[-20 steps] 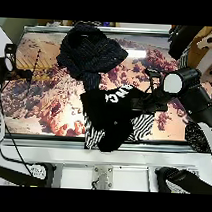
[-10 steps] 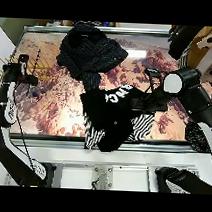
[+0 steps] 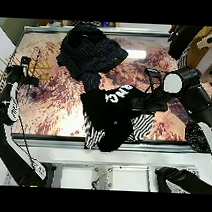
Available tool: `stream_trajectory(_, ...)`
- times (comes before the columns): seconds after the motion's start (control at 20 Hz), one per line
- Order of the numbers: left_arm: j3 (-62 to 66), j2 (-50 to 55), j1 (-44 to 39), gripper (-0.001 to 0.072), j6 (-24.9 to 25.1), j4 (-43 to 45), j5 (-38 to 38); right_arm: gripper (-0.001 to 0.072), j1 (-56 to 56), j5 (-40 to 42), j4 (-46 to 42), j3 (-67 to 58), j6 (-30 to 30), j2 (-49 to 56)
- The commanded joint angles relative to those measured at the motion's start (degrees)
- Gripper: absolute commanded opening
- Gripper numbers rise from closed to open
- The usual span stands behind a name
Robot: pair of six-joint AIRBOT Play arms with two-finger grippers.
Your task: Fold the clothes and pants, and hang the long-sleeved shirts on hangers.
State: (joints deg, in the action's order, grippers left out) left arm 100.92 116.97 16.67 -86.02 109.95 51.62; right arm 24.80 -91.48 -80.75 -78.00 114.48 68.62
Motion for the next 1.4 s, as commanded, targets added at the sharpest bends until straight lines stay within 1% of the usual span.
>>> stream_trajectory(0.0,0.0,0.1,0.1,0.0189,0.1,0.0,2.2,0.0026,0.0,0.0,0.0,0.0,0.0,0.0)
stream_trajectory(0.05,0.0,0.1,0.1,0.0118,0.1,0.0,2.5,0.0027,0.0,0.0,0.0,0.0,0.0,0.0)
stream_trajectory(0.15,0.0,0.0,0.1,0.0118,0.1,0.1,2.5,0.0026,0.0,0.0,0.0,0.0,0.0,0.0)
stream_trajectory(0.2,0.0,-0.1,0.1,0.0084,0.1,0.1,2.7,0.0026,0.0,0.0,0.0,0.0,0.0,0.0)
stream_trajectory(0.25,0.0,-0.3,0.1,0.0016,0.2,0.1,2.8,0.0026,0.0,0.0,0.0,0.0,0.0,0.0)
stream_trajectory(0.4,0.0,-2.7,0.1,0.0016,0.2,0.1,1.9,0.0026,0.0,0.0,0.0,0.0,0.0,0.0)
stream_trajectory(0.55,0.0,-6.4,-0.1,0.0016,0.2,0.1,2.6,0.0027,0.0,0.0,0.0,0.0,0.0,0.0)
stream_trajectory(0.9,0.0,-20.5,-4.1,0.0016,0.2,0.0,4.5,0.0026,0.0,0.0,0.0,0.0,0.0,0.0)
stream_trajectory(1.05,0.0,-26.9,-7.3,0.0016,0.6,-0.3,6.9,0.0026,0.0,0.0,0.0,0.0,0.0,0.0)
stream_trajectory(1.2,0.0,-33.0,-11.6,0.0017,0.9,-0.7,11.5,0.0026,0.0,0.0,0.0,0.0,0.0,0.0)
stream_trajectory(1.25,0.0,-34.7,-13.1,0.0016,1.9,-1.3,12.9,0.0026,0.0,0.0,0.0,0.0,0.0,0.0)
stream_trajectory(1.3,0.0,-36.4,-14.3,0.0016,6.3,-4.5,14.5,0.0026,0.0,0.0,0.0,0.0,0.0,0.0)
stream_trajectory(1.35,0.0,-37.9,-15.2,0.0016,11.7,-9.6,16.5,0.0026,0.0,0.0,0.0,0.0,0.0,0.0)
